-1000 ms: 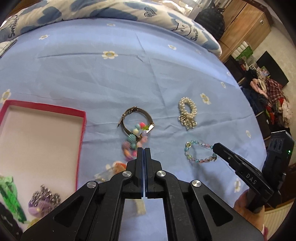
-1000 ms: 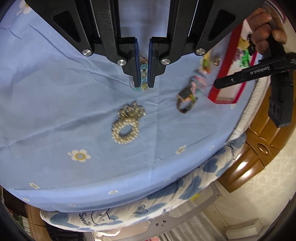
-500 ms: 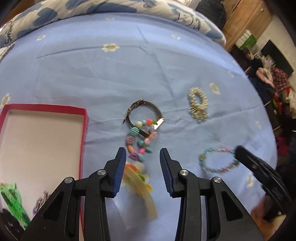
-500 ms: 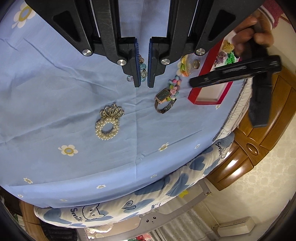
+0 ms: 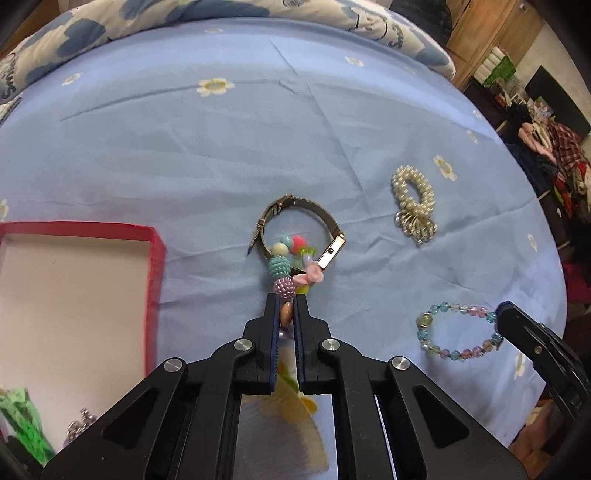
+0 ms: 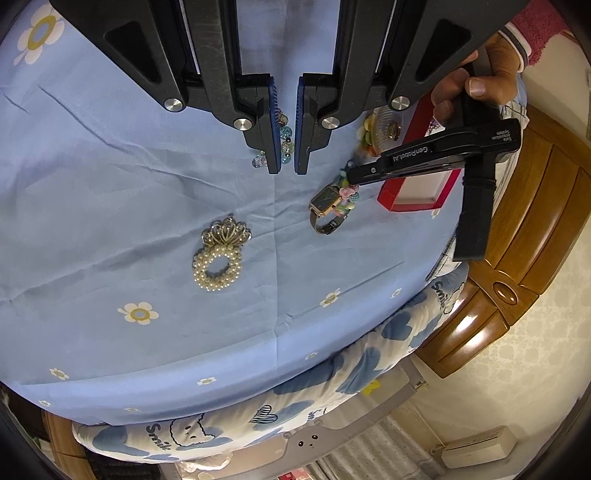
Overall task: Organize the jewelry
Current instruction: 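Carry both beaded bracelets in the grippers over the red tray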
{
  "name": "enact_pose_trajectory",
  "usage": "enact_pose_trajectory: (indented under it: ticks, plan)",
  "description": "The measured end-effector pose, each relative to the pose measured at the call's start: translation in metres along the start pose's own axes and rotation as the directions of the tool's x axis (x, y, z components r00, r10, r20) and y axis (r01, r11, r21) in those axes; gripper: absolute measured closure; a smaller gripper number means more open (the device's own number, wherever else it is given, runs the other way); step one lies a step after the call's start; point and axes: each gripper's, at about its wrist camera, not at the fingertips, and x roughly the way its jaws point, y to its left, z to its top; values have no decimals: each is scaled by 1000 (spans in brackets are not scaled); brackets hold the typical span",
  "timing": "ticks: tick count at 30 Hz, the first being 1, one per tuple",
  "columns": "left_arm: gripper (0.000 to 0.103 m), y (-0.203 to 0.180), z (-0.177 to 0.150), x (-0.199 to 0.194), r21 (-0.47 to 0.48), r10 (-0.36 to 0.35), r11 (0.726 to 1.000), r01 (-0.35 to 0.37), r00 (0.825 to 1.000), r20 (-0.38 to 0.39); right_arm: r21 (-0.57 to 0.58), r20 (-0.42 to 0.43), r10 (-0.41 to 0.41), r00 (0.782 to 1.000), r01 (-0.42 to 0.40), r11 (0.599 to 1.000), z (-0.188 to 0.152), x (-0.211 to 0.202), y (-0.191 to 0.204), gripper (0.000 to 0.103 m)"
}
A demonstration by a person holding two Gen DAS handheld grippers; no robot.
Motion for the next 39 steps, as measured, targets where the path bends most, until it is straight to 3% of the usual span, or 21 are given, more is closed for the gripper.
enact_pose_trajectory:
  ticks: [9,17,39]
  plan:
    - [97,18,-16,-67,-42,-46,998,50,994,98,-43,25,41,999,-40,998,9,-8,29,96]
    - [97,49,-37,-112,-107,-43,992,62,985,167,-93,22,89,996,-87,992,10,-6,68,96]
    - [97,146,-72,-163,-282,53,959,16,970,236,-204,-82,234,969,-246,947,-6,39,178,96]
